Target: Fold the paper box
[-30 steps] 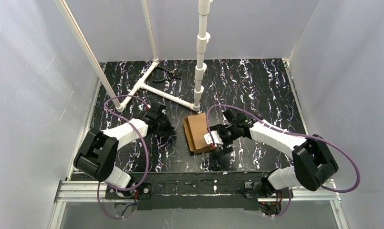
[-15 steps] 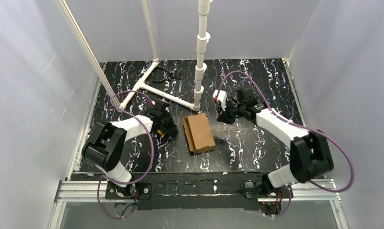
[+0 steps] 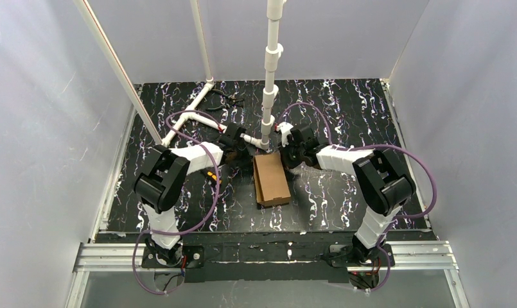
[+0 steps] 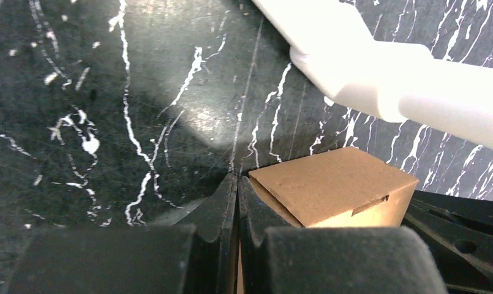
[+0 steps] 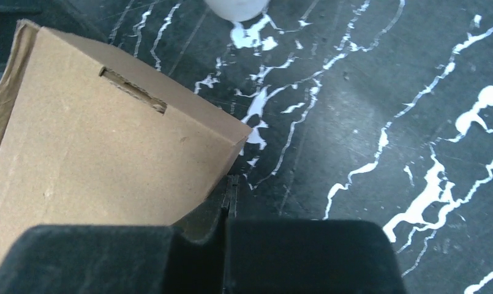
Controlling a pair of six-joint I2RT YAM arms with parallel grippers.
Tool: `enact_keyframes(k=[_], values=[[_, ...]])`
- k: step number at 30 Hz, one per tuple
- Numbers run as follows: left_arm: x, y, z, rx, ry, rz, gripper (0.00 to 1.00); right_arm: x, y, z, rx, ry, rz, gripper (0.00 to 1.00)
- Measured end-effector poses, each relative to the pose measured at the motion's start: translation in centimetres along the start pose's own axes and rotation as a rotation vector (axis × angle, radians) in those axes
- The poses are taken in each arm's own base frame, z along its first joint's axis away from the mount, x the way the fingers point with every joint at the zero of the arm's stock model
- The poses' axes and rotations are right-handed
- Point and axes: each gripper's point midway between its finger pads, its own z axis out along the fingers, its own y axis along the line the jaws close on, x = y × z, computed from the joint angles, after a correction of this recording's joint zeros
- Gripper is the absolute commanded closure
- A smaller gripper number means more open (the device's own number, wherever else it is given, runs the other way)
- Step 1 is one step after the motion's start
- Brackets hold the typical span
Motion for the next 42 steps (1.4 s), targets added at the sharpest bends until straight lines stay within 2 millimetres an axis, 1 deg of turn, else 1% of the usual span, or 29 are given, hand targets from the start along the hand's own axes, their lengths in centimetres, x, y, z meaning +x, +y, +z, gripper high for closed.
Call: enact_keyframes(k=[3, 6, 10, 13, 15, 17, 18, 19, 21, 23, 24, 27, 29, 30, 33, 37, 41, 42], values=[[0.2, -0.6, 0.3, -0.016, -0.008, 0.011, 1.0, 0.0, -0.8, -0.1, 0.026, 0.0, 0.023, 0.99], [0.5, -0.5, 0.2, -0.046, -0.01, 0.011, 1.0, 0.0, -1.3, -0.1, 0.043, -0.002, 0.033, 0.99], [0.4, 0.4, -0.8, -0.095, -0.028, 0.007, 1.0, -0.1, -2.3, -0.5, 0.037, -0.011, 0.071, 0.92], [-0.2, 1.1, -3.1, -0.086, -0.062, -0.005, 0.99, -0.3, -4.6, -1.4, 0.06, -0.031, 0.111, 0.8], [-0.5, 1.7, -5.1, -0.071, -0.088, -0.013, 1.0, -0.4, -6.0, -2.5, 0.087, -0.048, 0.117, 0.78], [-0.8, 1.8, -7.2, -0.027, -0.117, -0.014, 1.0, -0.7, -6.7, -3.8, 0.108, -0.064, 0.09, 0.79], [-0.4, 1.4, -8.6, 0.03, -0.123, -0.008, 1.0, -0.8, -6.6, -4.5, 0.111, -0.072, 0.072, 0.81], [-0.3, 1.4, -8.8, 0.036, -0.123, -0.007, 1.0, -0.8, -6.3, -5.2, 0.11, -0.081, 0.047, 0.83], [1.4, 1.1, -9.9, 0.103, -0.111, -0.001, 1.0, -0.6, -5.6, -6.6, 0.106, -0.085, 0.0, 0.86], [4.7, 1.5, -10.6, 0.135, -0.066, -0.007, 1.0, 0.1, -4.9, -7.5, 0.098, -0.082, -0.027, 0.88], [6.3, 1.8, -10.7, 0.14, -0.04, -0.011, 1.0, 0.8, -4.6, -7.8, 0.092, -0.072, -0.033, 0.89], [11.9, 2.7, -10.2, 0.124, 0.069, -0.032, 1.0, 3.0, -3.7, -8.0, 0.058, -0.012, -0.023, 0.91], [14.1, 3.2, -9.6, 0.091, 0.111, -0.048, 1.0, 4.1, -3.2, -7.9, 0.035, 0.023, -0.012, 0.93], [14.9, 3.3, -9.2, 0.074, 0.125, -0.058, 1.0, 4.4, -3.0, -7.9, 0.024, 0.035, -0.01, 0.93], [16.0, 3.1, -7.9, 0.03, 0.149, -0.089, 1.0, 4.8, -2.4, -7.7, 0.007, 0.05, -0.013, 0.94], [15.8, 0.4, -6.5, 0.039, 0.146, -0.113, 1.0, 5.7, -1.1, -7.1, -0.033, 0.085, -0.014, 0.98], [15.2, -2.7, -4.6, 0.037, 0.155, -0.107, 1.0, 7.3, 1.6, -5.8, -0.097, 0.156, -0.056, 0.98], [15.5, -2.9, -4.3, 0.019, 0.171, -0.104, 1.0, 6.9, 1.4, -5.6, -0.075, 0.149, -0.075, 0.98]])
